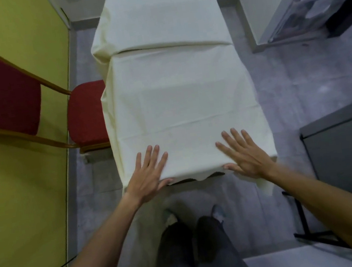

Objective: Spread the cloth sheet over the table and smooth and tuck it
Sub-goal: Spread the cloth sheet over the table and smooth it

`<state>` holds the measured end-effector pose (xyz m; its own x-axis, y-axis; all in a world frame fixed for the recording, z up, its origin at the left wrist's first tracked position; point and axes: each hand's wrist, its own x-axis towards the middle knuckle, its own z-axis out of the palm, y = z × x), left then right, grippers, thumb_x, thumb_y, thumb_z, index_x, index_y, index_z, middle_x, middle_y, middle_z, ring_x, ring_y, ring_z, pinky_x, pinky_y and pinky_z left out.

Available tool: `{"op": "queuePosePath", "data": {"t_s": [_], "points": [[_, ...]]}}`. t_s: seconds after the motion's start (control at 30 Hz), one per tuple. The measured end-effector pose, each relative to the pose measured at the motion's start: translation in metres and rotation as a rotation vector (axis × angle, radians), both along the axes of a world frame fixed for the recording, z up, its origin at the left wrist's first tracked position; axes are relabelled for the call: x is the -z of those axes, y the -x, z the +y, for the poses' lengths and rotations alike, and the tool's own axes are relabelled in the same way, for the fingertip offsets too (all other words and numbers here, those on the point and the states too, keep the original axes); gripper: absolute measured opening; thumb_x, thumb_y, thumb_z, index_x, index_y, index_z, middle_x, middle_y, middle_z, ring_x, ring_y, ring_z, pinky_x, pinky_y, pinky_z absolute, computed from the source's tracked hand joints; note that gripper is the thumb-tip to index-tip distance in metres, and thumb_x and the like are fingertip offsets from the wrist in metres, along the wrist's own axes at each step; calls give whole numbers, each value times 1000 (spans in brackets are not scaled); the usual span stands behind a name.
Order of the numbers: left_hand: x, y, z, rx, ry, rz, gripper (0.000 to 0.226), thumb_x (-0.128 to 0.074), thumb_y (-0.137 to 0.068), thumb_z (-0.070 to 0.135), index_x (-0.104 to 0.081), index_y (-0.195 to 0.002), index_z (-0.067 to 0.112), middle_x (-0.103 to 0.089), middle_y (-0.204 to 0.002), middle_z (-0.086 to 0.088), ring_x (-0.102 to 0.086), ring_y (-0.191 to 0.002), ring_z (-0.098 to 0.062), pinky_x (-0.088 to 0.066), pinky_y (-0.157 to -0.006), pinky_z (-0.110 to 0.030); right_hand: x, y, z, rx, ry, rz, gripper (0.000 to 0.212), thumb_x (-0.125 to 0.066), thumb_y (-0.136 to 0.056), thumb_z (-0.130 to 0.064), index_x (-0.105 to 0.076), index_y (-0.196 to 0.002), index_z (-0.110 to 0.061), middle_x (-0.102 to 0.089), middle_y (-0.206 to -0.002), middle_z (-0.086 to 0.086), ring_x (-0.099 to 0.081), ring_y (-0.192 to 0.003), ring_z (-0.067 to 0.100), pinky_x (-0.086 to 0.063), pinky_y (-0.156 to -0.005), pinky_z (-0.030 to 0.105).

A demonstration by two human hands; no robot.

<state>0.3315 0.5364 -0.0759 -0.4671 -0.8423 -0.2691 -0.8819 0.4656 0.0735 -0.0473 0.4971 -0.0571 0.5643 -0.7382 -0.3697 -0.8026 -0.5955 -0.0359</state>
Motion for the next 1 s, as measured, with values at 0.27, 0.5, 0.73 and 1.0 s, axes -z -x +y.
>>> {"op": "queuePosePath", "data": {"t_s": [0.27,0.5,0.73,1.0], "points": [[-12,0,14,-18,-41,-41,71,-15,-102,59,-6,-159,18,0,-165,-18,2,-151,-37,-17,-118,-63,-4,1,20,15,-43,-35,60,-12,-105,-54,-26,-156,-25,-18,-165,7,-15,-149,45,-22,-112,70],[-23,-7,24,-43,-91,-21,75,-14,-100,65,-10,-158,18,-6,-164,-17,-7,-151,-36,-24,-114,-65,-7,1,31,44,-54,-58,75,-20,-99,-67,-18,-158,-22,-11,-165,12,-11,-151,38,-19,-115,65],[-15,35,-21,-236,-75,121,84,-12,-94,73,1,-158,21,9,-165,-11,9,-152,-30,-3,-121,-56,-7,-2,-41,181,1,-114,81,-13,-97,-69,-12,-159,-17,-6,-166,13,-8,-153,33,-9,-122,56],[7,20,-42,-349,-33,113,85,-15,-96,67,1,-158,11,10,-165,-9,11,-152,-24,-3,-123,-53,18,26,-65,380,72,-97,83,-10,-97,-67,-7,-158,-11,-2,-166,7,-5,-153,28,-3,-123,52]]}}
